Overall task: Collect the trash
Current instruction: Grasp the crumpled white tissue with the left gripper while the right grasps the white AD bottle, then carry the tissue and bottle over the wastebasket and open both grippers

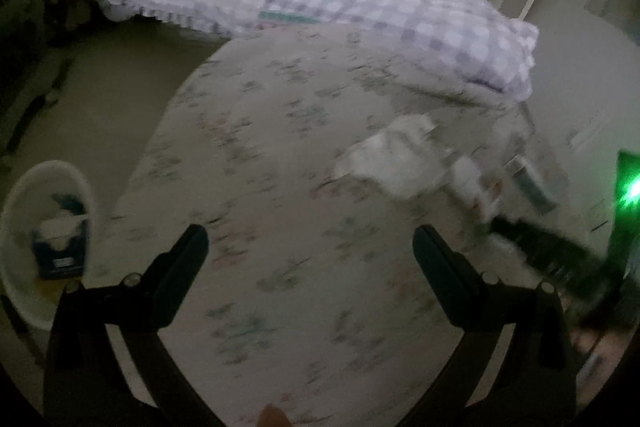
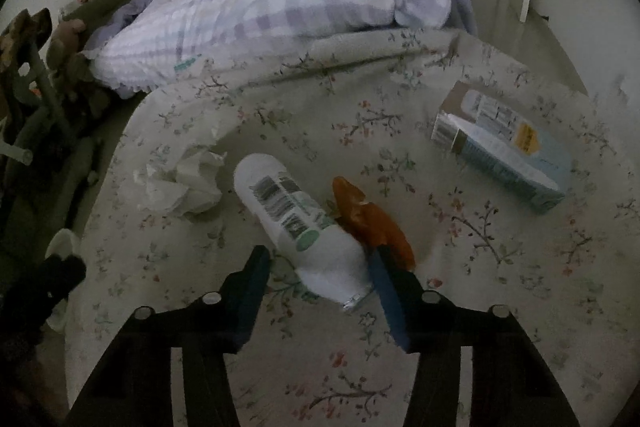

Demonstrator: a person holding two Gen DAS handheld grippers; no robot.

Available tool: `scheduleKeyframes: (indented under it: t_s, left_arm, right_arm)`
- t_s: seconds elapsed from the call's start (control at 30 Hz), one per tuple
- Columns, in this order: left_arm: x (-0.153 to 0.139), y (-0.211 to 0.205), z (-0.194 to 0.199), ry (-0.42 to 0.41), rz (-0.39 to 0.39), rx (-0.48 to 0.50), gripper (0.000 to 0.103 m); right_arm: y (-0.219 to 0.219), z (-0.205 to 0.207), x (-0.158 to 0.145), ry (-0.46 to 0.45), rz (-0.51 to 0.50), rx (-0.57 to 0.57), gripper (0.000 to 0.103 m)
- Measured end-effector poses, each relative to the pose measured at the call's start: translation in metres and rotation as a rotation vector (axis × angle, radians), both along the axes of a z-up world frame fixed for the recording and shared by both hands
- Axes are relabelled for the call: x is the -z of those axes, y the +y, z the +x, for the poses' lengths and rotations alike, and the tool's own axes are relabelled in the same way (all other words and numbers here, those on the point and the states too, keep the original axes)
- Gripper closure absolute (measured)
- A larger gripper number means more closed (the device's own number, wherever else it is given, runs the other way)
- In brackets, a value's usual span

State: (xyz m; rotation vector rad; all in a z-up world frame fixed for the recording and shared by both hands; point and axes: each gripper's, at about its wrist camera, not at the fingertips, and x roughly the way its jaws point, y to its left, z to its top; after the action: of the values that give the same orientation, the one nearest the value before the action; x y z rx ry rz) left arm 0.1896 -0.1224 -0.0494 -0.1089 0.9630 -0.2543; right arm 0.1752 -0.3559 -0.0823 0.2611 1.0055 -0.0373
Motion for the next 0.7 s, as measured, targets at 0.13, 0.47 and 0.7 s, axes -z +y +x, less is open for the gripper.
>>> scheduleKeyframes:
  t_s: [0.13, 0.47, 0.7]
  left_arm:
    - [0.002, -0.022, 0.014, -0.016, -0.042, 0.014, 0.005]
    - [0.031, -0.039, 0.053, 0.058, -0.193, 0.039, 0.052]
    - [0.024, -0.047, 0.048, 0.054, -0.203, 0.104, 0.082]
  right_arm:
    - [0.003, 0.004, 0.008, 0.015, 0.013, -0.016, 0.058]
    - [-0.010, 0.000, -0.006, 0.015, 0.081, 0.035, 0.060]
    - [-0.011, -0.008, -0.021, 0.004, 0.101, 0.046, 0.060]
